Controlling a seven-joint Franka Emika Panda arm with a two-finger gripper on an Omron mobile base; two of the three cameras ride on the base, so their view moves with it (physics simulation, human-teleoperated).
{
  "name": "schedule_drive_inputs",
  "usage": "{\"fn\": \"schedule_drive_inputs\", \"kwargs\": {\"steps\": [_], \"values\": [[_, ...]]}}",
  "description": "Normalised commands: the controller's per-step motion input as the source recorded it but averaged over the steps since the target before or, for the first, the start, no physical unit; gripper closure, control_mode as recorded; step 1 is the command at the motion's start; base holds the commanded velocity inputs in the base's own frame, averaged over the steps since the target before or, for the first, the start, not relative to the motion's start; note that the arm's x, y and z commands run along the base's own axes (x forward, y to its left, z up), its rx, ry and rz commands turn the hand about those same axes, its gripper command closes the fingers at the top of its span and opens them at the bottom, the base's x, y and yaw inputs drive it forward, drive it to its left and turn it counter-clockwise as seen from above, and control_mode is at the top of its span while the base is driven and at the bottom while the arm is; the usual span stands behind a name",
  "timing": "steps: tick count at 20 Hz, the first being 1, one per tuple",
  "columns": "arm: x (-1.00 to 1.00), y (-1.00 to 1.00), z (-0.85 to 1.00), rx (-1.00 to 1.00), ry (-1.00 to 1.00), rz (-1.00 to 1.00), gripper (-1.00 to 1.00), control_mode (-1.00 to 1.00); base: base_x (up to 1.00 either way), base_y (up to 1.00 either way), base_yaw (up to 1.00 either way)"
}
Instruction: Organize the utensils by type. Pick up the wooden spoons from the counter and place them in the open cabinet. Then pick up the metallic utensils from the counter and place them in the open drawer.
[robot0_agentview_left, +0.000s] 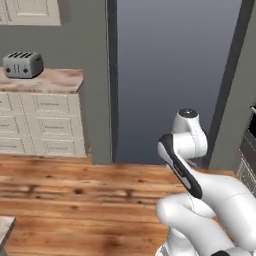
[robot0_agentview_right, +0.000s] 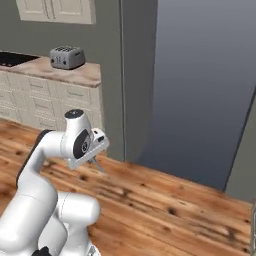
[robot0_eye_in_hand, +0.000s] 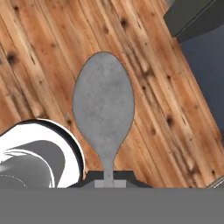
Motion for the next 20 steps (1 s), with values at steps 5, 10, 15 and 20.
{"fn": "schedule_drive_inputs", "kwargs": {"steps": [5,10,15,20], "values": [[0.0,0.0,0.0,0.0,0.0,0.0,1.0,1.0,0.89,0.0,0.59],[0.0,0.0,0.0,0.0,0.0,0.0,1.0,1.0,0.85,0.0,0.63],[0.0,0.0,0.0,0.0,0.0,0.0,1.0,1.0,0.94,0.0,0.58],[0.0,0.0,0.0,0.0,0.0,0.0,1.0,1.0,1.0,0.0,0.52]]}}
